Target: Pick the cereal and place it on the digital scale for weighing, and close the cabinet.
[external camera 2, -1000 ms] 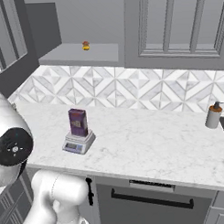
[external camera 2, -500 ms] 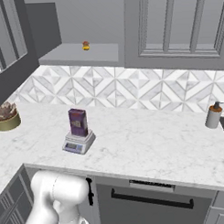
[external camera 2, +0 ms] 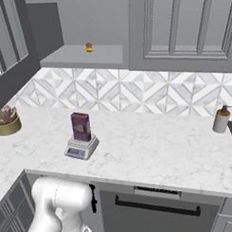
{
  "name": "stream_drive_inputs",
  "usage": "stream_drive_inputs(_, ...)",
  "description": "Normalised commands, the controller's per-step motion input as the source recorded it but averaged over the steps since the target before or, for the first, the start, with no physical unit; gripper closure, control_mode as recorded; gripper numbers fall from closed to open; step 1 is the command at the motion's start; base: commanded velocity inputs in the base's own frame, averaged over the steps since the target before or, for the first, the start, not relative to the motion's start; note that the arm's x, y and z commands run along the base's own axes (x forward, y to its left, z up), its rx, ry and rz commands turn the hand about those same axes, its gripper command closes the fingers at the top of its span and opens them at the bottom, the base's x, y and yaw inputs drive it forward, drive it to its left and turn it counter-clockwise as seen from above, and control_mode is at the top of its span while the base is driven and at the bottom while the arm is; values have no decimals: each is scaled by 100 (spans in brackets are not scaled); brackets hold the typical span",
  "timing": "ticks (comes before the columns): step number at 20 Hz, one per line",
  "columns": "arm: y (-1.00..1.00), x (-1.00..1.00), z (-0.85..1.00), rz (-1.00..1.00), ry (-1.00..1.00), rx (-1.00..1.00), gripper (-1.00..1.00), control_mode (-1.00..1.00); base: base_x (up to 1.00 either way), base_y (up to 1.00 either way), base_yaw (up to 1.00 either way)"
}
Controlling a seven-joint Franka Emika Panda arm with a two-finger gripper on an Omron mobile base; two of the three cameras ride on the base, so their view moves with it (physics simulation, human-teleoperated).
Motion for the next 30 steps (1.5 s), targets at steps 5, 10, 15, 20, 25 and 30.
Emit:
stream_drive_inputs(5, 29, 61, -53, -25, -5, 29, -100, -100, 0, 0, 0)
stream_drive_inputs(10, 0, 82, -22, -7, 1, 8, -100, -100, 0, 0, 0)
stream_drive_inputs(15, 1, 74, -2, -2, 0, 0, -100, -100, 0, 0, 0)
stream_drive_inputs(20, 17, 65, 0, -14, 6, -5, -100, -100, 0, 0, 0)
stream_drive_inputs(25, 7, 55, 0, -30, 0, -11, -100, -100, 0, 0, 0)
stream_drive_inputs(30, 7, 47, 0, -33, 1, -7, -100, -100, 0, 0, 0)
